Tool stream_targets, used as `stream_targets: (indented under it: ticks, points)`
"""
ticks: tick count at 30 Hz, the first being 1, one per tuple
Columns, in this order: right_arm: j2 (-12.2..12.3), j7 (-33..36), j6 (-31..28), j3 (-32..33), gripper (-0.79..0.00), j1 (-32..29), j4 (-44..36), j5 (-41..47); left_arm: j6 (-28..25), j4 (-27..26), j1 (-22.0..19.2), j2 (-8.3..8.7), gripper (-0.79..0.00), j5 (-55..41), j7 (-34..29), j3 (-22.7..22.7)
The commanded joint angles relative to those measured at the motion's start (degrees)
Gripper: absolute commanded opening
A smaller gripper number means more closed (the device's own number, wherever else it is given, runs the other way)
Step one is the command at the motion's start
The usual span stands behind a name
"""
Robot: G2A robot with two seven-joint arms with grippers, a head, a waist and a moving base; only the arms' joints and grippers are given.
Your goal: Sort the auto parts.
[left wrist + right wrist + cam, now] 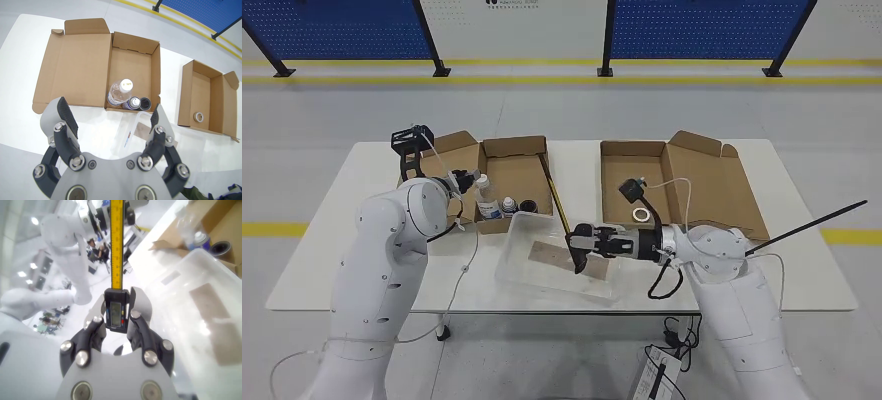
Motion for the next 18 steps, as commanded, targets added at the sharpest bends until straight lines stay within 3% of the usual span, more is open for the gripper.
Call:
stream_targets:
  ticks: [1,10,18]
  points:
    - [0.2,-0.3,0.2,-0.3,-0.785,0.0,-0.1,0.0,0.0,0.0,0.0,0.00,0.000,0.0,0.0,0.0]
    - [1.1,-2.5,2.0,-0.6,-0.785,-0.2,-0.6,-2.0,0.0,0.0,0.0,0.00,0.000,0.0,0.0,0.0]
    - [2.3,-9.1,10.3,2.2,-0.785,-0.3,-3.5,-12.9,0.0,0.0,0.0,0.00,0.000,0.0,0.0,0.0]
